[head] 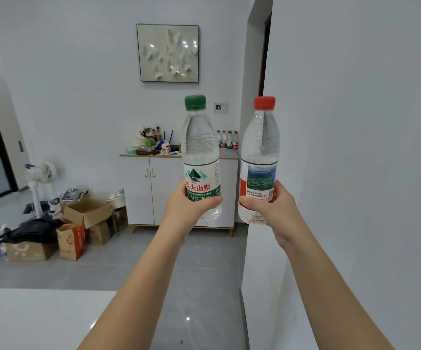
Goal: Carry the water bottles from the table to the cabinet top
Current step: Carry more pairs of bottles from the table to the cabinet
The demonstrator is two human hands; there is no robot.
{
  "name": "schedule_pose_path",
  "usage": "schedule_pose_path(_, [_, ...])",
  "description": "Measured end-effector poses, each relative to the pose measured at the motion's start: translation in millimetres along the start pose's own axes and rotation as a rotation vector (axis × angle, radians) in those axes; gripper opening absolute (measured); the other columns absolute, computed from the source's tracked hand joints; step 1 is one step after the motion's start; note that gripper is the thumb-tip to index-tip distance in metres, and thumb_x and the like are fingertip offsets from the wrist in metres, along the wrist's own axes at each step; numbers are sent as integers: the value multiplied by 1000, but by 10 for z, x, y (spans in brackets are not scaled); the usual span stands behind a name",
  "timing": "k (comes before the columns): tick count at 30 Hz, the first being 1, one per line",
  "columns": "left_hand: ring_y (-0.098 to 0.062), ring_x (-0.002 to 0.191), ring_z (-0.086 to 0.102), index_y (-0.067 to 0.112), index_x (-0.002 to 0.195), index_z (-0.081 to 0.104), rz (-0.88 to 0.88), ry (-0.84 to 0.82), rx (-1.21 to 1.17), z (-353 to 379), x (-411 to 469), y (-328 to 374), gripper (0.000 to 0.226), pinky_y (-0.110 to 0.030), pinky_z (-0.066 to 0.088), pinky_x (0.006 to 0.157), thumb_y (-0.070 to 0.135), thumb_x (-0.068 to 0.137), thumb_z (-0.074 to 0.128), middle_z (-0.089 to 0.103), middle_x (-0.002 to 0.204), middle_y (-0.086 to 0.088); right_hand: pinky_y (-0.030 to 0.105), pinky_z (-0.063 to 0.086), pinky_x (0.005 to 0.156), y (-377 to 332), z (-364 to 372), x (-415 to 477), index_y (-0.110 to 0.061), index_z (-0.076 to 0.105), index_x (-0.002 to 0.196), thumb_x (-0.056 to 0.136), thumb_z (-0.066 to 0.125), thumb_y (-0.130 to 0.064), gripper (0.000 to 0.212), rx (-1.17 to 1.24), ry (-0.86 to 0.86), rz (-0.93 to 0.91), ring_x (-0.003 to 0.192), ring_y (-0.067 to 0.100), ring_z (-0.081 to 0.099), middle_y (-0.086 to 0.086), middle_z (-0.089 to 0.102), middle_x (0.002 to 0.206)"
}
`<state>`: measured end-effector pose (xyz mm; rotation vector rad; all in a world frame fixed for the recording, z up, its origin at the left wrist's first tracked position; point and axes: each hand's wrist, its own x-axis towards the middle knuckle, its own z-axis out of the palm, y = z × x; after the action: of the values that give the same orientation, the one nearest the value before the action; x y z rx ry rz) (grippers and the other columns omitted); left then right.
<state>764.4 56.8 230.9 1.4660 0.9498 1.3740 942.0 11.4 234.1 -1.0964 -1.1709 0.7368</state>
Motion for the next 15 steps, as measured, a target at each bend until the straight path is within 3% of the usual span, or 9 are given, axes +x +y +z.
schedule_pose_path(7, [-12,95,68,29,103,61,-6,-13,-86,-98,332,-27,47,-27,52,74,3,70,82,73,98,8,26,54,73,0,201,301,-34,56,100,74,82,-8,45,19,23,-8,95,11,68,-7,71,103])
schedule_pose_path(12, [-16,96,68,27,104,61,-35,12,-79,-136,655,-149,47,-34,55,82,1,70,81,73,98,5,29,56,78,90,311,617,-34,56,105,75,82,-7,48,22,19,7,97,11,68,-7,70,106])
schedule_pose_path(15, [-17,96,68,25,108,61,-38,13,-61,-132,882,-251,49,-35,55,82,2,69,81,73,100,3,23,55,70,192,346,858,-35,57,99,75,82,-7,44,24,5,8,91,7,69,-12,71,98])
